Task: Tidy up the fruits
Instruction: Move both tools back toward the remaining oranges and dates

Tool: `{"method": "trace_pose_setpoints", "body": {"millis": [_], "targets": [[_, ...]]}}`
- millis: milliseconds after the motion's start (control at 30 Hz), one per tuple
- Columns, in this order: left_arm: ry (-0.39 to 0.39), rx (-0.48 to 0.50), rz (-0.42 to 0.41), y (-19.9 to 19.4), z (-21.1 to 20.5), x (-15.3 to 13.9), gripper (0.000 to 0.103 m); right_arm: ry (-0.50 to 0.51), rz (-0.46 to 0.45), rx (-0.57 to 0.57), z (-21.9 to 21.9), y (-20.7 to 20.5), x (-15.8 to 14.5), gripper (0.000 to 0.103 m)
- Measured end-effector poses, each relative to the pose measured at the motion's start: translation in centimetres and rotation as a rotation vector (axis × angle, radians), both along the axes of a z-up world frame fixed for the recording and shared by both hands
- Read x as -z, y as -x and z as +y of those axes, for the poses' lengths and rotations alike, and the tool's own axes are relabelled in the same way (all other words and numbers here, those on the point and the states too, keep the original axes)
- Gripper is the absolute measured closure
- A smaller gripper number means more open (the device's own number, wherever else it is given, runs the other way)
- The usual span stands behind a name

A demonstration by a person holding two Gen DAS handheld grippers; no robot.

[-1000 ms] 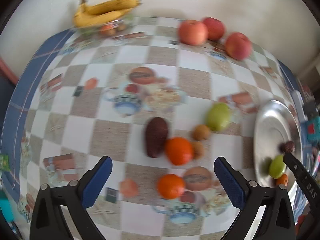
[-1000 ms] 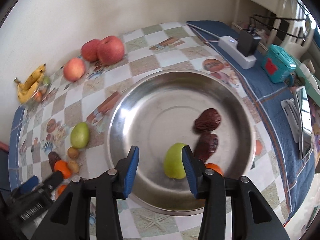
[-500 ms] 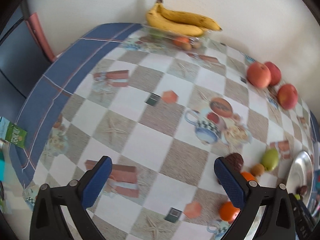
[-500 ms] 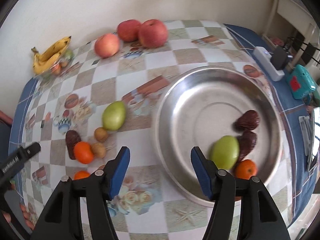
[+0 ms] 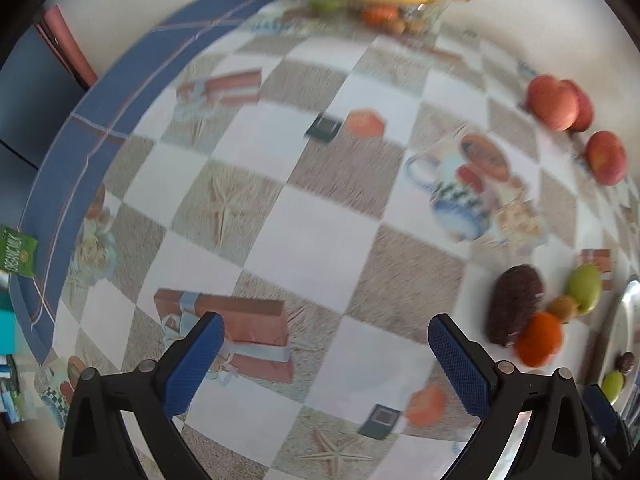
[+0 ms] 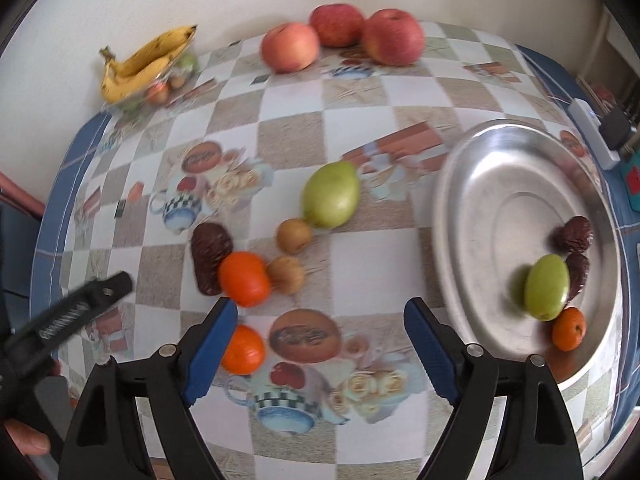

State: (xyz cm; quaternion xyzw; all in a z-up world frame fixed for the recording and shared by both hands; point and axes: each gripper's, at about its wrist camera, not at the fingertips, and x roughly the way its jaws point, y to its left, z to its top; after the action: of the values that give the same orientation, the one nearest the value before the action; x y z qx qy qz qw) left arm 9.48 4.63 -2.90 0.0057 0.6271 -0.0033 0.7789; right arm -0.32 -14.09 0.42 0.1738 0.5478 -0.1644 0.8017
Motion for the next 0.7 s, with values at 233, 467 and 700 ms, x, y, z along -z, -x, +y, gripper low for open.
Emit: {"method": "trace_pose_setpoints", "body": {"millis": [233, 467, 700], "targets": [[-0.007, -0.059, 0.044, -0.5, 1.7, 1.6, 0.000, -0.070, 0.107, -0.109, 3.7, -1.8, 3.4, 0.014], [-0.017, -0.056, 0.049, -0.8, 2.3, 2.0, 0.000, 0.035, 0.163, -0.141, 6.2, -2.8, 4.9, 0.014], [-0.003, -0.024, 0.033, -1.4, 2.5, 2.2, 0.000, 0.063, 0.185, -0.123, 6.6, -3.5, 6.1, 0.002]]}}
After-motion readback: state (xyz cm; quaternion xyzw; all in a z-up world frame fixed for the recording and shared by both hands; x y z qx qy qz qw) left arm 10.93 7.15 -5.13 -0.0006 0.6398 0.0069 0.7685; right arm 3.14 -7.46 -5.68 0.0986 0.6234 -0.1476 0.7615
